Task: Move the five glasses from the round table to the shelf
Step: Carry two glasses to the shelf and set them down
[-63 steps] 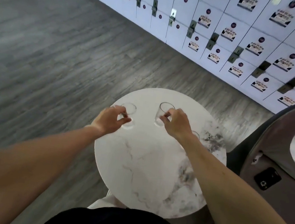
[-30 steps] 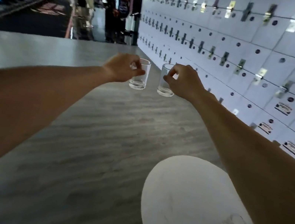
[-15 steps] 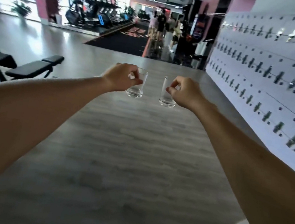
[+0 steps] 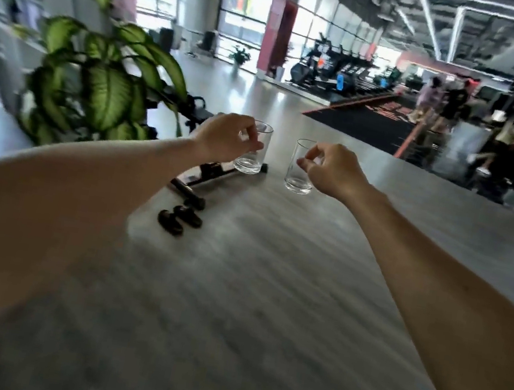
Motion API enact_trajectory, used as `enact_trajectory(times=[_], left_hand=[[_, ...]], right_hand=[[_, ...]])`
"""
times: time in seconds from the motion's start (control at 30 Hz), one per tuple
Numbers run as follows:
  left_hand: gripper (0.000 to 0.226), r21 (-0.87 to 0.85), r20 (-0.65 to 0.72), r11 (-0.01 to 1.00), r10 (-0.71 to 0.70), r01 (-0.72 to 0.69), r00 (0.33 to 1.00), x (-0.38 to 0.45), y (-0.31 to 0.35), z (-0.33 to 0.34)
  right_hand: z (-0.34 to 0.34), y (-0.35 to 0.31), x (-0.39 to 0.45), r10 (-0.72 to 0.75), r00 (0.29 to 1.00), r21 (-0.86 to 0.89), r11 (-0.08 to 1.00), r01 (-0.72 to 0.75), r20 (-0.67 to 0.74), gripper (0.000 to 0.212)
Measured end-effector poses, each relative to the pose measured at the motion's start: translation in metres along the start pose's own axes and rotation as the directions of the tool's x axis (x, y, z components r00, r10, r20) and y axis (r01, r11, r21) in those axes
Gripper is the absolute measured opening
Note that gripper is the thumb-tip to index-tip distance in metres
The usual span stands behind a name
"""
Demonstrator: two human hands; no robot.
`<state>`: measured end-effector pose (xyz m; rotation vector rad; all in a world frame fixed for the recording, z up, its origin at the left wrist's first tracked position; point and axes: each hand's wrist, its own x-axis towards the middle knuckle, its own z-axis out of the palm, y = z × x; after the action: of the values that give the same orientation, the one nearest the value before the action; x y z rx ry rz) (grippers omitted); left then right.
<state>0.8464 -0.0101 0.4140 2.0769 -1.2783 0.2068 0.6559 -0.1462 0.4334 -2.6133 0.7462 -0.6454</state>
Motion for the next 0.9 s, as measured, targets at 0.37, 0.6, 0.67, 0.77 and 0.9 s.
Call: enact_trajectory(times=[0.37, 0.6, 0.67, 0.77, 0.9], left_hand=[[0.016, 0.191, -0.156, 0.93, -0.286, 0.313, 0.946, 0.013, -0.19, -0.112], [0.016, 0.209, -0.248, 0.873, -0.388, 0.44, 0.888, 0.065, -0.29, -0.158], [0.016, 0.197, -0.268, 0.862, -0.41, 0.466, 0.872, 0.076, -0.315, -0.166], [0.017, 0.182, -0.293, 0.842, -0.447, 0.508, 0.845, 0.087, -0.351, -0.179], [0.018, 0.189, -0.331, 0.812, -0.477, 0.553, 0.814, 0.097, -0.408, -0.203]], right_hand=[[0.133, -0.136, 0.169, -0.351, 0.928, 0.163, 0.93, 0.33, 0.123, 0.017], [0.211, -0.201, 0.29, -0.499, 0.856, 0.268, 0.85, 0.454, 0.134, 0.015], [0.231, -0.218, 0.322, -0.523, 0.841, 0.268, 0.837, 0.476, 0.138, 0.015], [0.26, -0.245, 0.361, -0.559, 0.813, 0.285, 0.815, 0.504, 0.16, 0.013], [0.305, -0.285, 0.402, -0.596, 0.779, 0.308, 0.791, 0.528, 0.196, 0.015]])
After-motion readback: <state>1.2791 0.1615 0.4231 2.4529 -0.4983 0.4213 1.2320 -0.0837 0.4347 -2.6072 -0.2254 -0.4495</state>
